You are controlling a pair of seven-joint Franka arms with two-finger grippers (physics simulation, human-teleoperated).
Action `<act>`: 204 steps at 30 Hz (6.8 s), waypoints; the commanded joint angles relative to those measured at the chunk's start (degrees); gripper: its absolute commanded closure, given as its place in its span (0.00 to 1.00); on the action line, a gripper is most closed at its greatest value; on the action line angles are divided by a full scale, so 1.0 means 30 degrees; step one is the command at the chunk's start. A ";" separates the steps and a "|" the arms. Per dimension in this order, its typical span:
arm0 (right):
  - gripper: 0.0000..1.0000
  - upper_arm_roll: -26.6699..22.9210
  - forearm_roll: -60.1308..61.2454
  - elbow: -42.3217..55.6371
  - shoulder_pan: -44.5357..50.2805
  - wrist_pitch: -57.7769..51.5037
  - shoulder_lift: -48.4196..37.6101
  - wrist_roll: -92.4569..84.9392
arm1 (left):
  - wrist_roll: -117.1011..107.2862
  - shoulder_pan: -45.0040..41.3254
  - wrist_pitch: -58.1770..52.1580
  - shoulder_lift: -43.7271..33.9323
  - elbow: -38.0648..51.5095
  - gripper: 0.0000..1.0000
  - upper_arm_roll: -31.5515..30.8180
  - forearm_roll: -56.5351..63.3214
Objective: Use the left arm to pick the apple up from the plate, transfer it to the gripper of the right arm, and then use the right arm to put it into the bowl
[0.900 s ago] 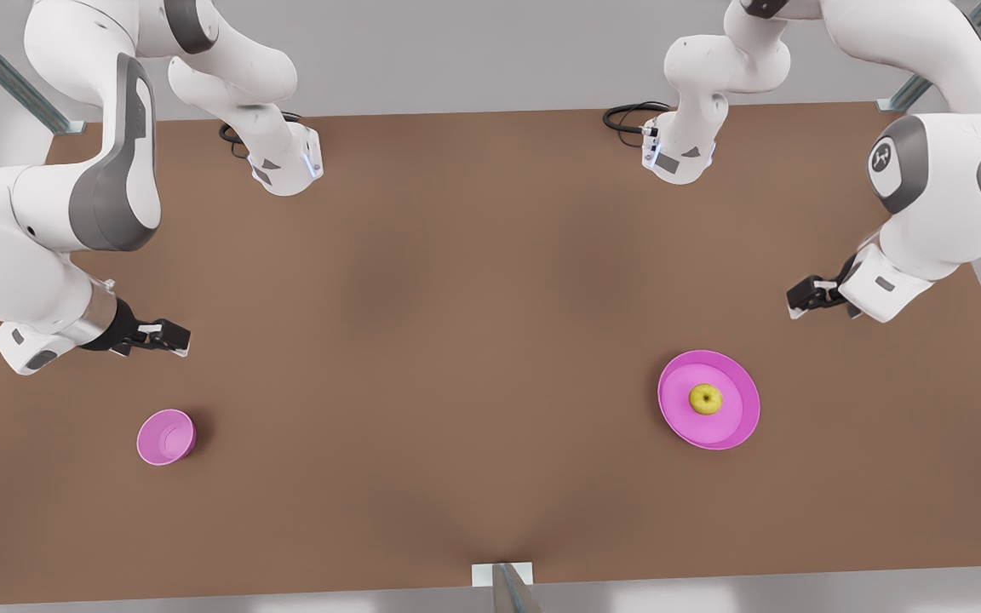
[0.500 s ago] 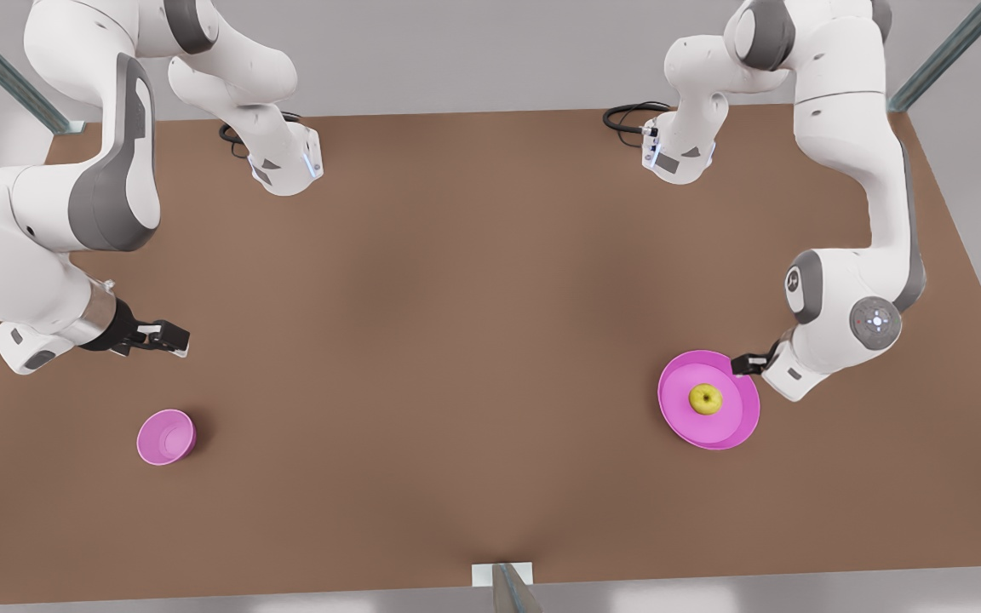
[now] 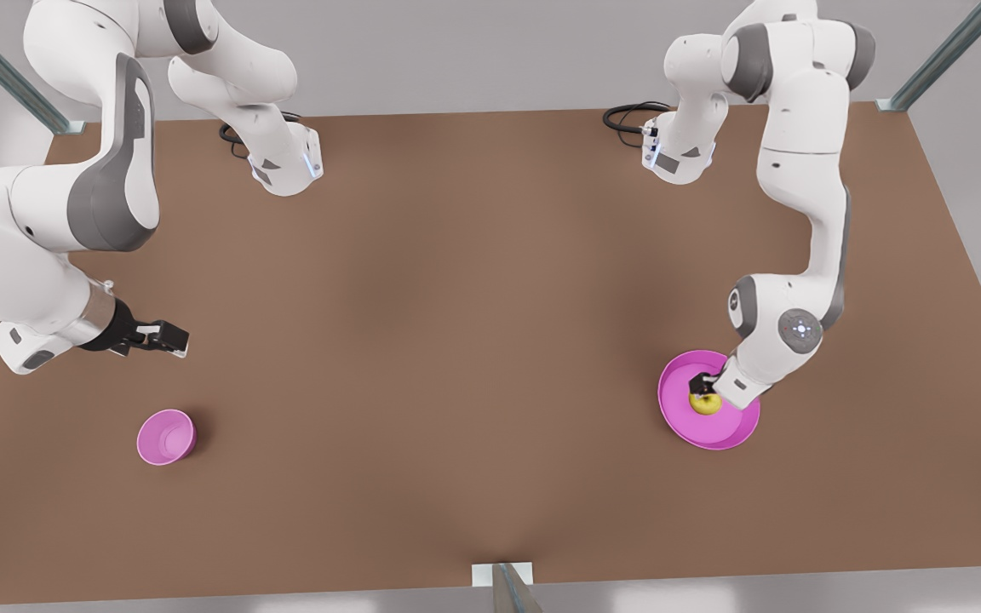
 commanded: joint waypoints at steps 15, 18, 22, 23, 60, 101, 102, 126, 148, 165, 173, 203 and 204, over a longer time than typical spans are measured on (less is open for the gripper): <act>0.00 -0.0001 -0.0017 0.0009 0.0140 -0.0006 -0.0023 0.0107 | -0.0035 -0.0128 0.1502 0.1510 0.0008 0.00 0.0002 -0.0183; 0.00 -0.0001 -0.0017 0.0009 0.0140 -0.0006 -0.0023 0.0107 | -0.0035 -0.0275 0.1590 0.1745 0.0008 0.00 0.0002 -0.0183; 0.00 -0.0001 -0.0017 0.0009 0.0111 -0.0006 -0.0023 0.0107 | -0.0035 -0.0245 0.1590 0.1833 0.0037 0.00 0.0002 -0.0183; 0.00 -0.0001 -0.0017 0.0009 0.0140 -0.0006 -0.0023 0.0107 | -0.0035 -0.0245 0.1590 0.1833 0.0067 0.00 0.0002 -0.0183; 0.00 -0.0001 0.0012 0.0009 0.0140 -0.0006 -0.0023 -0.0098 | 1.4902 -0.0275 -0.9279 -0.0335 0.6101 0.26 -0.5155 -1.2133; 0.00 0.4130 2.8020 -0.6202 0.0785 0.6996 0.6100 -1.6153 | 4.6342 -0.2970 -0.3449 1.0212 1.5096 0.25 -1.2069 -2.9773; 0.00 0.4160 2.8049 -0.6202 0.0814 0.7230 0.6129 -1.6153 | 4.6342 -0.2970 -0.3449 1.0212 1.5096 0.25 -1.2040 -2.9773; 0.22 0.5009 2.9748 -0.5264 0.2689 1.1595 0.6422 -1.6153 | 4.6342 -0.2970 -0.3449 1.0241 1.5096 0.24 -1.1981 -2.9773; 0.30 0.4746 2.2077 -0.5469 -0.1849 0.7848 0.6422 -1.5860 | 4.0844 0.5925 -0.8334 0.7985 0.8771 0.01 -1.1718 -1.8567; 0.31 0.3310 0.1771 -0.0519 -0.5690 0.7465 0.8531 -1.7178 | 0.0493 0.2069 -1.6633 -0.9652 0.5721 0.00 0.0119 0.1985; 0.31 0.1757 0.0774 0.1093 -0.5690 0.7318 0.9938 -2.0401 | 0.0346 0.1776 -1.6750 -0.8216 0.7098 0.00 0.0090 0.1985; 0.00 0.2812 -0.1336 0.0716 -0.1823 -0.1971 -0.0372 0.0048 | 0.0112 0.1219 -1.6633 -0.7952 0.7537 0.00 0.0031 0.2015; 0.00 0.2812 -0.1979 -0.1071 -0.1560 -0.0858 -0.1516 0.0341 | 0.0141 0.1219 -1.6633 -0.7952 0.7537 0.00 0.0031 0.2044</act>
